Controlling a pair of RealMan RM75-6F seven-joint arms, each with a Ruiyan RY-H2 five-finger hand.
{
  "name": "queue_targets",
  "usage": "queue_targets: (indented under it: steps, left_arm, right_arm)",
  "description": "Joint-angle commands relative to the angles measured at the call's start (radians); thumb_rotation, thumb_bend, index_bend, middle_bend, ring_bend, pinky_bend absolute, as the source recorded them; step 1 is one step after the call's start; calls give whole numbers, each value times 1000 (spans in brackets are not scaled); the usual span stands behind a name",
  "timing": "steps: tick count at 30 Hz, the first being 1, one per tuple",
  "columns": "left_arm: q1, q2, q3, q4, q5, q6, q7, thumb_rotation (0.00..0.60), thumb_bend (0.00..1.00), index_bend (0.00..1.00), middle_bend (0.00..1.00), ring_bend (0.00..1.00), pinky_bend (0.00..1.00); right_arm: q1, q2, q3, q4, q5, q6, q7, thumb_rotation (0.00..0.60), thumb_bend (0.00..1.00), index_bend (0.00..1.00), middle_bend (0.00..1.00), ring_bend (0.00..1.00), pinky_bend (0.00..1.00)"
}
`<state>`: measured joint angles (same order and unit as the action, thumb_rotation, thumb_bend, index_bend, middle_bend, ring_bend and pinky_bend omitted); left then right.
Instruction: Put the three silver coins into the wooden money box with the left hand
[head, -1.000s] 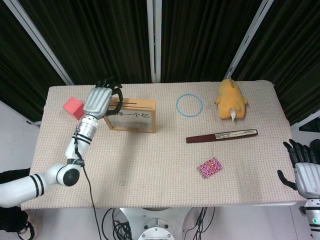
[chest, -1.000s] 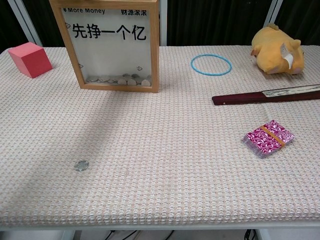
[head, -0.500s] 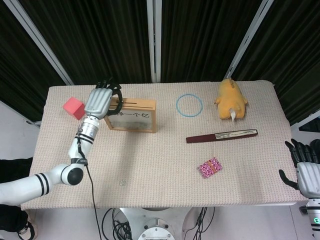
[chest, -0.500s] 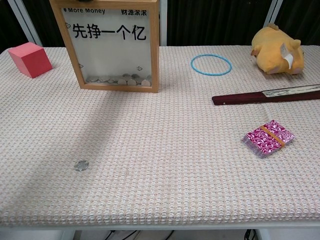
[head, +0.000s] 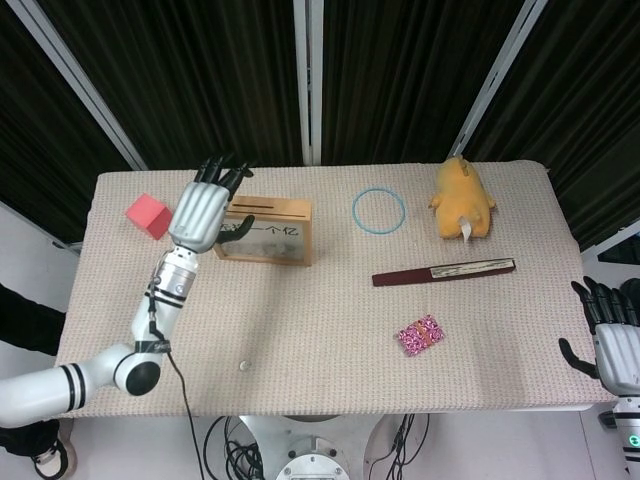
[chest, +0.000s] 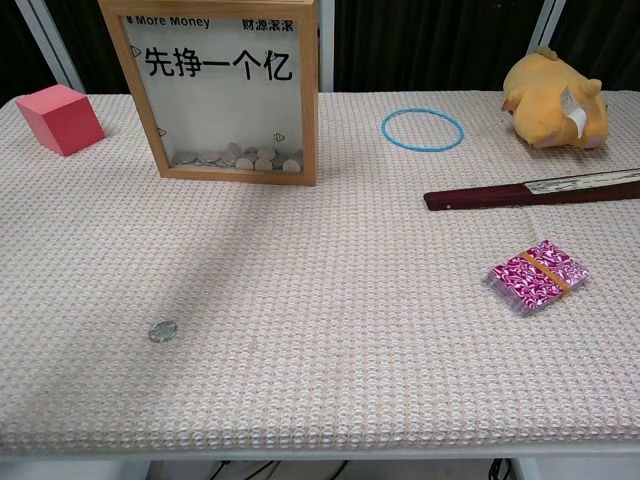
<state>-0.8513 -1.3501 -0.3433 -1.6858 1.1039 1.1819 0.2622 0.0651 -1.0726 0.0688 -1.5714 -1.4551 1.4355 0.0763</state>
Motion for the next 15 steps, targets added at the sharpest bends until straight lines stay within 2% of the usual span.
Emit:
queue_targets:
  steps: [1,5,8,11,15]
  left_arm:
    - [111,86,123,-170,196,119,16,600,280,134,225,12,20]
    - [226,132,237,-237,349,225,0,600,232,162,226,12,21]
    - [299,144,315,-232,425,277,-17,600,197,192,228,20,25]
    - [372,127,397,-174,484,308,-35,600,174,219,229,26,26]
    - [433,55,458,-52,529,318,-75,600,103,220,229,26,22]
  right_arm:
    - [0,-1,0,0,-1,0,0,600,278,0,0,0,0]
    - [0,-3,-2,1,-8,3,2,600,278,0,0,0,0]
    - [1,-4,-4,0,-10,3,1,600,278,0,0,0,0]
    - [2,-7,-7,-2,-16,1,-4,600,278,0,0,0,0]
    - [3,-14,-13,-5,-25,2,-12,600,278,0,0,0,0]
